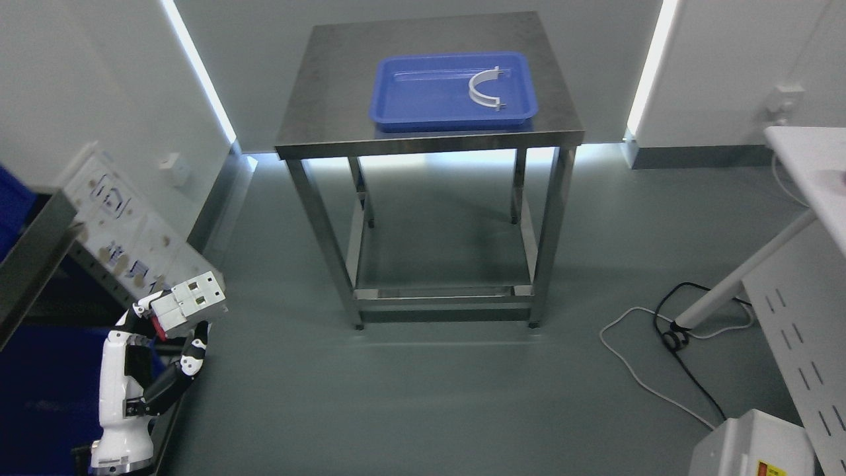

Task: Place circuit breaker on shelf
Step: 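Hold the breaker in the left hand while turning toward the bin shelf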

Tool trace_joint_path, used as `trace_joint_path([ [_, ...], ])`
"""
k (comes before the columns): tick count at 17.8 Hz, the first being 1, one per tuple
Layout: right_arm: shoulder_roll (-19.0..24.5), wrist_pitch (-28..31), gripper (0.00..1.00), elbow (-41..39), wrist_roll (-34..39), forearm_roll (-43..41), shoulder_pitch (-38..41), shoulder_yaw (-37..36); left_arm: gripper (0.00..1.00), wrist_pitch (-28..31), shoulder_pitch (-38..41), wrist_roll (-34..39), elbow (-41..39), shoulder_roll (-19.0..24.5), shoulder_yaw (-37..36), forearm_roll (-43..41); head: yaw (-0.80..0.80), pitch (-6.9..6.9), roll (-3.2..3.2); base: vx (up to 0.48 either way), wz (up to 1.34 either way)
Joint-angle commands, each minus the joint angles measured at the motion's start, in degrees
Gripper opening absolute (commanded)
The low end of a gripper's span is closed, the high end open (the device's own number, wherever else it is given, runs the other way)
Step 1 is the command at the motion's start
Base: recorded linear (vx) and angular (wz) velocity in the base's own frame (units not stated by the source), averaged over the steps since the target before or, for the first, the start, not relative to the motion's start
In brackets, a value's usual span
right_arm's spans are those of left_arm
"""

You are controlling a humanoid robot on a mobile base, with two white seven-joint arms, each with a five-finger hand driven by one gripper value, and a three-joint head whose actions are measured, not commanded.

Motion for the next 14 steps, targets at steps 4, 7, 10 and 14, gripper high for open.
trace_joint_path([
  [4, -1.0, -3.06, 1.0, 0.01, 0.03, 0.03, 0.84, 0.0, 0.07, 1.28, 4.17, 0.21, -1.47, 0.06, 3.83, 1.9, 0.0, 0.0, 0.0, -0.375, 0.92],
  [7, -1.0, -3.06, 1.0, 0.01, 0.03, 0.03, 0.84, 0.0, 0.07, -1.26, 3.83, -0.76, -1.56, 0.15, 0.52, 1.99, 0.0, 0.0, 0.0, -0.315, 1.55],
  [10, -1.0, -3.06, 1.0, 0.01, 0.03, -0.05, 0.84, 0.0, 0.07, -7.14, 0.94, -4.26, -1.56, 0.24, -8.18, 1.99, 0.0, -0.02, 0.0, -0.238, 1.79],
  [14, -1.0, -3.06, 1.0, 0.01, 0.03, -0.05, 0.84, 0.0, 0.07, -7.86, -4.51, -4.98, -1.65, -0.17, -20.31, 1.82, 0.0, -0.07, 0.0, -0.144, 1.8],
])
